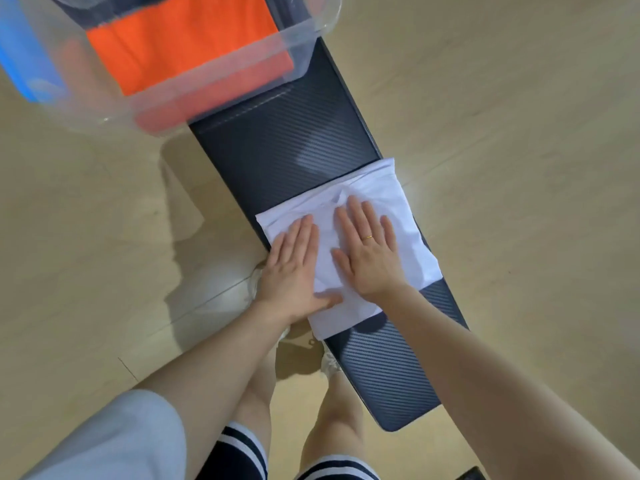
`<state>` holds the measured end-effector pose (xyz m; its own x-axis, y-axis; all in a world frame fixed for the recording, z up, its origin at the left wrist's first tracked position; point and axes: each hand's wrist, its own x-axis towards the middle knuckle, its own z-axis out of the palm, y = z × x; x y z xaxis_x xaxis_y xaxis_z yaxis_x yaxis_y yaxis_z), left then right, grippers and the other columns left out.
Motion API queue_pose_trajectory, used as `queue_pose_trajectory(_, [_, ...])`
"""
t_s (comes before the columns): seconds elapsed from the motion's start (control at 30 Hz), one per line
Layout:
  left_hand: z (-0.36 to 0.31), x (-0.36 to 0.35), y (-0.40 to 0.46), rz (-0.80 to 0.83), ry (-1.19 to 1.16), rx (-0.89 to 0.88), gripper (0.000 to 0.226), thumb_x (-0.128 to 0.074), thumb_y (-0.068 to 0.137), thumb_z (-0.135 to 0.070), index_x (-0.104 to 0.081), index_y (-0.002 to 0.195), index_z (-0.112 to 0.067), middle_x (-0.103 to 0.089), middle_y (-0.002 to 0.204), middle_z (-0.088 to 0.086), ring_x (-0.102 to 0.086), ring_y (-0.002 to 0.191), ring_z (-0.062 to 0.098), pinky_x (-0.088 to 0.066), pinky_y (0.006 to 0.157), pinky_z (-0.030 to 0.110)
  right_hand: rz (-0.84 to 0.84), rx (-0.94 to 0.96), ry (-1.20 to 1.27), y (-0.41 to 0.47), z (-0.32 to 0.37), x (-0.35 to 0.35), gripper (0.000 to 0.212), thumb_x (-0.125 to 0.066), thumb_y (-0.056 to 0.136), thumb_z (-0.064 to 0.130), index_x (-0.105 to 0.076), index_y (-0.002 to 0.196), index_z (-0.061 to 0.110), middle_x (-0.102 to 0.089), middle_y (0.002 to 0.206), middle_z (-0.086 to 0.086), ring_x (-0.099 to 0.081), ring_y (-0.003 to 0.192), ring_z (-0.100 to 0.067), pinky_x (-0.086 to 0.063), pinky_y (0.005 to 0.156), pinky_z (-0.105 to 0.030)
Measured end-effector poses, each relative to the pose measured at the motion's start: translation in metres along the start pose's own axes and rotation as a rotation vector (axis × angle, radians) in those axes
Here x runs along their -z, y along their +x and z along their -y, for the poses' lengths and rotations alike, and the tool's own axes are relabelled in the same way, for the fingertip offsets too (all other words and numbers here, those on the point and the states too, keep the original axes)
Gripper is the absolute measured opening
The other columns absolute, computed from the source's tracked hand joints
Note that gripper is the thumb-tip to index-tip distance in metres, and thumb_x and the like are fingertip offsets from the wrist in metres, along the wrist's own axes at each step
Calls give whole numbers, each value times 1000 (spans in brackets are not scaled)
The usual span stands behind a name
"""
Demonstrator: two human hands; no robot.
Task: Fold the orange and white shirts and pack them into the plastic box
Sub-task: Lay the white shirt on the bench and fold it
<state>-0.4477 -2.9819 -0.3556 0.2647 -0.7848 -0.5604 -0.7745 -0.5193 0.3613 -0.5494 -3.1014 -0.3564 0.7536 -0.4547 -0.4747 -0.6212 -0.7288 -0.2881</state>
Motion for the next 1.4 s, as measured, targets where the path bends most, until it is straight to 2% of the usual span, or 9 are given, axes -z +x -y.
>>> queue_pose_trajectory(0.1, [9, -2, -7, -66, 37, -5, 107, -61, 76, -54, 3, 146, -6, 5, 157, 12, 10, 144, 23, 8, 116, 33, 17, -330, 44, -3, -32, 12, 66, -20, 91, 48, 0, 148, 22, 7, 159, -3, 8, 146, -23, 5, 117, -44])
queue_pose_trajectory(0.2, [7, -8, -23, -232, -20, -10, 88, -75, 71, -31, -31, 141, -1, -29, 151, 18, -29, 139, 34, -31, 110, 47, -35, -463, 119, -25, -60, 29, 60, -33, 96, 39, -12, 147, 16, 2, 159, -8, -1, 146, -26, -7, 117, -43])
queue_pose_trajectory(0.3, [-7, -13, -44, -301, -407, 301, 69, -61, 86, -25, -27, 143, -6, -23, 153, 12, -31, 137, 30, -35, 106, 42, -98, -437, 262, -56, -74, 33, 53, -39, 97, 29, -25, 143, 9, -16, 155, -13, -21, 140, -31, -24, 110, -40])
queue_pose_trajectory(0.43, [-38, -28, -59, -315, -1057, 874, 39, -52, 91, -31, -51, 123, -9, -57, 126, 7, -55, 103, 21, -38, 81, 27, -69, -633, 615, -76, -76, 26, 41, -41, 95, 25, -41, 131, 6, -40, 136, -12, -47, 111, -23, -36, 89, -30])
queue_pose_trajectory(0.67, [-74, -57, -66, -329, -1535, 1081, 22, -53, 91, -34, -53, 99, -14, -54, 99, 3, -52, 90, 18, -49, 87, 33, -65, -749, 718, -71, -75, 11, 22, -47, 89, 34, -50, 93, 13, -52, 104, -7, -46, 81, -19, -35, 70, -28])
queue_pose_trajectory(0.83, [-81, -63, -58, -389, -1421, 1053, 33, -58, 87, -31, -56, 109, -7, -58, 97, 2, -54, 84, 21, -46, 78, 32, -72, -743, 641, -69, -77, 0, 23, -47, 88, 28, -56, 96, 9, -56, 110, -12, -49, 81, -21, -38, 70, -31])
queue_pose_trajectory(1.03, [-90, -67, -72, -343, -1581, 1065, 39, -59, 88, -29, -53, 119, -6, -60, 114, 5, -59, 96, 20, -50, 75, 25, -124, -807, 857, -103, -85, -3, 14, -56, 88, 24, -52, 87, 10, -59, 86, -8, -55, 76, -22, -44, 63, -32])
queue_pose_trajectory(1.23, [-96, -82, -116, -288, -1408, 1011, 40, -66, 82, -26, -51, 111, -4, -61, 114, 12, -62, 87, 22, -51, 62, 24, 113, -882, 1083, -156, -101, 2, 18, -60, 88, 18, -47, 76, 14, -56, 76, -7, -53, 62, -18, -53, 67, -32])
queue_pose_trajectory(1.4, [-115, -72, -156, -270, -1236, 942, 25, -55, 88, -15, -37, 104, -17, -53, 108, 11, -57, 78, 23, -47, 59, 25, 118, -772, 1108, -201, -97, 21, 14, -56, 88, 12, -45, 80, 17, -51, 70, -8, -46, 43, -14, -42, 40, -19])
